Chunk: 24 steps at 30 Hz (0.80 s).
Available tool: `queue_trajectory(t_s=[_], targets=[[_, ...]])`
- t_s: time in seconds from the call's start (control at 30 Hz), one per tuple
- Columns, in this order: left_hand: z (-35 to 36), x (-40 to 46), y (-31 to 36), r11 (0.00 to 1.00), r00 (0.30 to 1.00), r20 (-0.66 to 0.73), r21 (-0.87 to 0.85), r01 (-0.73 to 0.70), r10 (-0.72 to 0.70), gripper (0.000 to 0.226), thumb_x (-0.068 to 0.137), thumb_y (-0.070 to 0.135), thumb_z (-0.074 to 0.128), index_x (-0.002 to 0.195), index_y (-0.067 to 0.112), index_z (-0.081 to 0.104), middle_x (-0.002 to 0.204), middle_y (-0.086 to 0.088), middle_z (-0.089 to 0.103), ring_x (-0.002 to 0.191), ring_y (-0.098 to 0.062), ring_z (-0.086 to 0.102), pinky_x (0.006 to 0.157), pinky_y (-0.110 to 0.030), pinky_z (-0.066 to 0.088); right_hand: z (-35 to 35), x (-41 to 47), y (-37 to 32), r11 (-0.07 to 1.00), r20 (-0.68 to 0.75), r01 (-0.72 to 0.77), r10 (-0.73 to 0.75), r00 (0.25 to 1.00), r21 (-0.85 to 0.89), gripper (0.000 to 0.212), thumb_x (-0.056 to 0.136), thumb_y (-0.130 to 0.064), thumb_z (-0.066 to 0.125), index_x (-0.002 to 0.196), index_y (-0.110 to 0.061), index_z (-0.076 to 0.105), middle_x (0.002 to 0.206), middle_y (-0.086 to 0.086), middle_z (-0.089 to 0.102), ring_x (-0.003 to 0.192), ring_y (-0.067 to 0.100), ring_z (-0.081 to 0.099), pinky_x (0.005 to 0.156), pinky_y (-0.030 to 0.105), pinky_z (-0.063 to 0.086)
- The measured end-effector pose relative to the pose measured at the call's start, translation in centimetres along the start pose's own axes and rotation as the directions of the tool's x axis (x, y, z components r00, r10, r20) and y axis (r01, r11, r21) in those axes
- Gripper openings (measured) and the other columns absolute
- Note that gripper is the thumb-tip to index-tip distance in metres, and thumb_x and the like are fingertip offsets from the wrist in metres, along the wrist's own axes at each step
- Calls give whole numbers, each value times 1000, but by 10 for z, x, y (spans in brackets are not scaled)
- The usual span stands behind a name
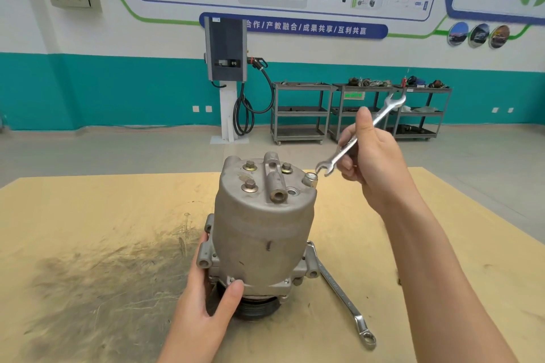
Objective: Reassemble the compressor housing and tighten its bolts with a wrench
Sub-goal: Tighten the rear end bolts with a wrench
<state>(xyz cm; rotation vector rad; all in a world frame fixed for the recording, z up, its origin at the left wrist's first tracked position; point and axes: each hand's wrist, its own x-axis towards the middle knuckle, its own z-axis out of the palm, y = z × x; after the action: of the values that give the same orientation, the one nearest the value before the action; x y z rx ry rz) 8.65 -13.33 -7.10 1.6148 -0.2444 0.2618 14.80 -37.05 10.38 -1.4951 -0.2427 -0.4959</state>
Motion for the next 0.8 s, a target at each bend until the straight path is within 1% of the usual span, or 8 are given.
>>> queue_trajectory(t_s=[0.07,0.17,0.27,0.33,0.4,0.53,0.7,0.8], targets=[[0,0,0,1000,1000,0,-2,9,-9,94,60,68,63,142,58,18,129,42,51,127,10,48,110,-27,34,-6,3,2,1000,-24,-13,13,1000,-5,56,101,-51,30,63,-14,50,42,-3,42,38,10,37,39,20,29],[0,1,0,1000,1000,-3,7,11,-11,95,58,71,64,140,61,19,126,45,51,125,12,48,110,-30,33,-13,4,12,907,9,-15,21,1000,-421,64,98,-58,29,54,-16,49,41,-8,44,38,3,39,41,20,34],[0,1,0,1000,1000,-5,-6,21,-21,100,52,81,68,138,64,20,127,45,51,126,11,48,110,-31,33,-15,-7,42,443,141,-8,303,943,-896,64,98,-59,27,61,-14,53,55,-3,53,50,14,49,52,27,37],[0,1,1,1000,1000,-10,5,17,-17,93,54,79,66,135,69,20,127,46,49,125,13,47,110,-30,33,-19,-21,68,69,147,130,427,892,-989,60,99,-58,23,68,-14,47,66,-2,51,62,21,50,54,30,34],[-1,2,1,1000,1000,-9,8,17,-16,85,58,73,64,131,75,21,128,45,49,126,12,47,110,-30,33,-26,-36,89,-115,163,236,443,882,-965,54,101,-55,22,76,-14,46,76,-1,53,73,25,52,58,30,31],[0,1,1,1000,1000,-2,6,6,-6,86,60,68,64,135,69,22,131,41,51,129,7,47,113,-34,32,-39,-53,112,-235,160,257,363,918,-938,45,102,-47,27,90,-18,60,98,3,66,91,27,63,63,32,31],[0,1,4,1000,1000,-3,14,24,-24,80,58,71,62,126,79,21,127,46,49,125,14,46,111,-30,32,-41,-62,123,-282,200,303,342,918,-910,37,103,-29,30,98,-16,64,94,1,64,87,25,63,58,30,30],[1,1,5,1000,1000,1,-10,18,-18,87,59,68,64,134,69,20,138,36,47,131,6,45,116,-37,31,-40,-62,117,-279,208,297,308,928,-913,33,104,-31,33,103,-16,62,98,2,64,91,25,64,60,30,31]])
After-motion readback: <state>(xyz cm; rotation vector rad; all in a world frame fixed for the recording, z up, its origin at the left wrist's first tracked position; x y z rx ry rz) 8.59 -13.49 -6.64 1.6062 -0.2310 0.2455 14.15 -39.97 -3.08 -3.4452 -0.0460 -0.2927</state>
